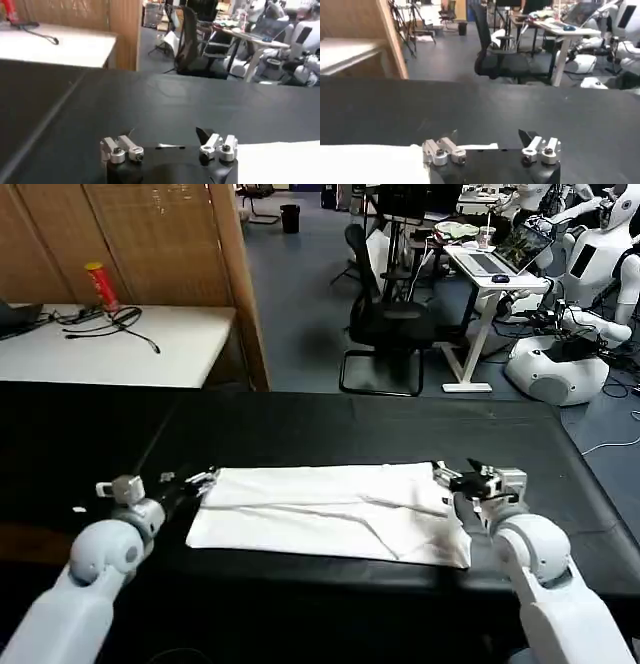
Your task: Fold and organize the clothes.
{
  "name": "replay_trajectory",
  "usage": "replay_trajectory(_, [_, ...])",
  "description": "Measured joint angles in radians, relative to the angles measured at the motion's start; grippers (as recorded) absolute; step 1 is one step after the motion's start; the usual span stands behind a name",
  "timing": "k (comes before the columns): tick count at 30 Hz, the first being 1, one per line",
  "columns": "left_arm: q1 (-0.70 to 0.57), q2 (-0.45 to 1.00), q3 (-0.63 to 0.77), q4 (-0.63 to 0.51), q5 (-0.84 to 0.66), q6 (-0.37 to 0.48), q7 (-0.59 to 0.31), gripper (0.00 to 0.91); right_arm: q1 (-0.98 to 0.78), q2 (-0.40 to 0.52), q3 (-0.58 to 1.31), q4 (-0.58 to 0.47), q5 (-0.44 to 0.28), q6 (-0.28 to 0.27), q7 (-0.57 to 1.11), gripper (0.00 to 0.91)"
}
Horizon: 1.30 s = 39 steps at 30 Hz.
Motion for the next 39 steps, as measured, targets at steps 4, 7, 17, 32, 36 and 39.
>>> replay_trajectory(4, [0.056,-0.036,-0.021,-0.012,0.023,-0.013,0.001,0.878,-0.039,-0.003,0.034,0.038,0.003,0.003,-0.008,0.878])
replay_trajectory(7, [0.087,-0.058,-0.032,-0.024,0.038,-0.023,0.005,0.878,-0.058,-0.005,0.05,0.059,0.003,0.006,-0.009,0.878])
replay_trajectory(17, [0.141,-0.105,-0.035,-0.017,0.134,-0.049,0.017,0.702,-0.069,-0.007,0.058,0.078,-0.012,0.024,-0.009,0.878])
replay_trajectory(32, [0.128,-0.145,-0.027,0.02,0.135,-0.052,0.028,0.068,-0.064,-0.008,0.051,0.087,-0.053,0.034,-0.026,0.878])
replay_trajectory(36, [0.119,-0.143,-0.013,0.026,0.167,-0.046,0.03,0.0,-0.064,-0.007,0.052,0.089,-0.065,0.036,-0.031,0.878])
replay_trajectory(39, [0.111,-0.133,-0.007,0.031,0.232,-0.054,0.038,0.0,-0.064,-0.006,0.057,0.089,-0.068,0.037,-0.033,0.878])
